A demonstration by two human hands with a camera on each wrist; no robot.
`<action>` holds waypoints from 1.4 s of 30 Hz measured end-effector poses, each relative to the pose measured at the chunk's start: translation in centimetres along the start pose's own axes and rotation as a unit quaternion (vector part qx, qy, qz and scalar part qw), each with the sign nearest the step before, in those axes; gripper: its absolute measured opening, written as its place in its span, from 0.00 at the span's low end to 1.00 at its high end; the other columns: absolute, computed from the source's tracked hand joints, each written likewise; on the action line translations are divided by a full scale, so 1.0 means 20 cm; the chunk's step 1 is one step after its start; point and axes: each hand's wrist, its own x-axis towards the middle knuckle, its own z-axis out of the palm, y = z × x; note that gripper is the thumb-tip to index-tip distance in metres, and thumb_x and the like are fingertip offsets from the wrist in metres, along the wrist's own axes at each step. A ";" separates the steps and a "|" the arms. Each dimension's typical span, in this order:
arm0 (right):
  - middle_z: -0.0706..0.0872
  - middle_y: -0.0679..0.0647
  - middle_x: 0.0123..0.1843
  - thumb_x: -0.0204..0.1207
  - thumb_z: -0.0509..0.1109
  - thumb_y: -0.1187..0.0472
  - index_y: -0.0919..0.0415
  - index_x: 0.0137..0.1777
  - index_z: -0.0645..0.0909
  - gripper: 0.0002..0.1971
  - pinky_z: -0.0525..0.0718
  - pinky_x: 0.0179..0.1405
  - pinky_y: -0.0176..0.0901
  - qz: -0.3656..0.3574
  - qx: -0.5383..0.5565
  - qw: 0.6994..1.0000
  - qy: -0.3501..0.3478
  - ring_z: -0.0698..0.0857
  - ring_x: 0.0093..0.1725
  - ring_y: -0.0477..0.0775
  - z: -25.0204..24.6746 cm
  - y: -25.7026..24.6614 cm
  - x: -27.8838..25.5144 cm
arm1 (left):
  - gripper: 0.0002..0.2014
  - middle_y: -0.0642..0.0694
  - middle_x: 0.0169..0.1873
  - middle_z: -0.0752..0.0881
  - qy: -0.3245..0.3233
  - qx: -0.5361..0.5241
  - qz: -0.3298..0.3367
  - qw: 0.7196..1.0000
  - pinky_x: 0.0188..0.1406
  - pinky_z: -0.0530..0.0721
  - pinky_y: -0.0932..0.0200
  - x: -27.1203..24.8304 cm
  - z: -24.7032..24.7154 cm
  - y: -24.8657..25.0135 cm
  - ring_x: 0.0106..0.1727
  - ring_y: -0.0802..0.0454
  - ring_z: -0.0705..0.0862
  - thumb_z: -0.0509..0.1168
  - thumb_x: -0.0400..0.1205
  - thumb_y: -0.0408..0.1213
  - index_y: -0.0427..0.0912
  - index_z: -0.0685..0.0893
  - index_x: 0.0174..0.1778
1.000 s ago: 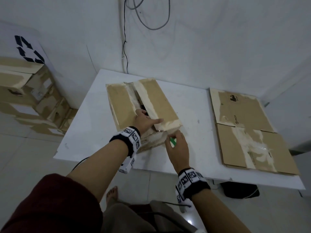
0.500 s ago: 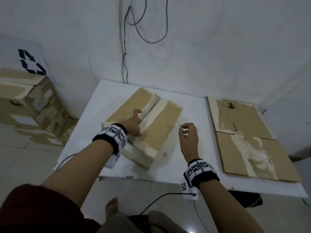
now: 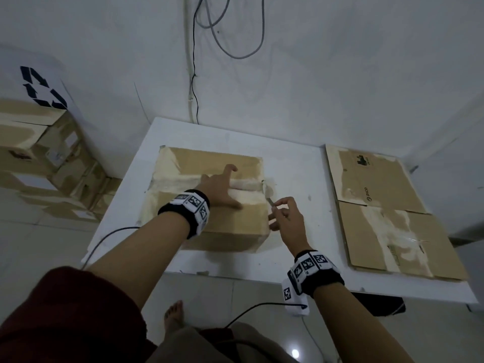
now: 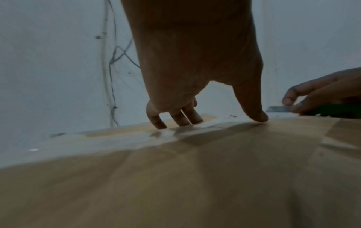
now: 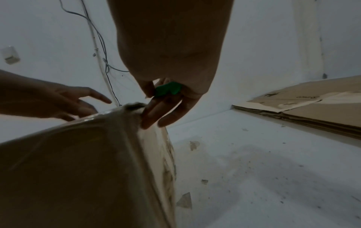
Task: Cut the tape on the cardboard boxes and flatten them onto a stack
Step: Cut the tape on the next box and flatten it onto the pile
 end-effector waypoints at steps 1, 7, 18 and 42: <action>0.89 0.61 0.39 0.85 0.64 0.62 0.58 0.53 0.74 0.01 0.85 0.31 0.42 0.006 -0.004 1.000 -0.026 0.87 0.31 0.52 0.00 -0.01 -0.01 | 0.52 0.46 0.51 0.85 -0.008 -0.003 0.020 1.000 0.69 0.63 0.41 0.01 0.04 0.04 0.61 0.41 0.82 0.79 0.63 0.61 0.53 0.53 0.76; 0.85 0.50 0.46 0.81 0.70 0.59 0.59 0.50 0.82 0.03 0.83 0.38 0.39 -0.023 -0.067 0.997 0.037 0.86 0.41 0.50 -0.04 -0.03 0.13 | 0.62 0.43 0.57 0.81 0.020 -0.069 0.057 0.996 0.69 0.66 0.44 0.02 0.17 0.11 0.61 0.42 0.79 0.85 0.55 0.55 0.50 0.52 0.78; 0.89 0.35 0.47 0.76 0.72 0.53 0.39 0.40 0.87 0.06 0.62 0.57 0.51 -0.085 -0.379 0.915 -0.108 0.81 0.56 0.39 -0.01 -0.29 0.39 | 0.55 0.48 0.47 0.78 0.084 -0.137 0.066 0.985 0.60 0.73 0.50 0.00 0.23 0.07 0.49 0.50 0.78 0.87 0.53 0.47 0.44 0.59 0.69; 0.89 0.46 0.36 0.75 0.71 0.73 0.64 0.48 0.88 0.07 0.74 0.32 0.21 0.099 -0.130 0.961 -0.222 0.84 0.32 0.29 -0.19 -0.12 0.29 | 0.47 0.46 0.51 0.71 0.095 -0.186 0.100 0.973 0.47 0.70 0.61 0.02 0.23 0.12 0.53 0.49 0.69 0.86 0.54 0.32 0.43 0.63 0.63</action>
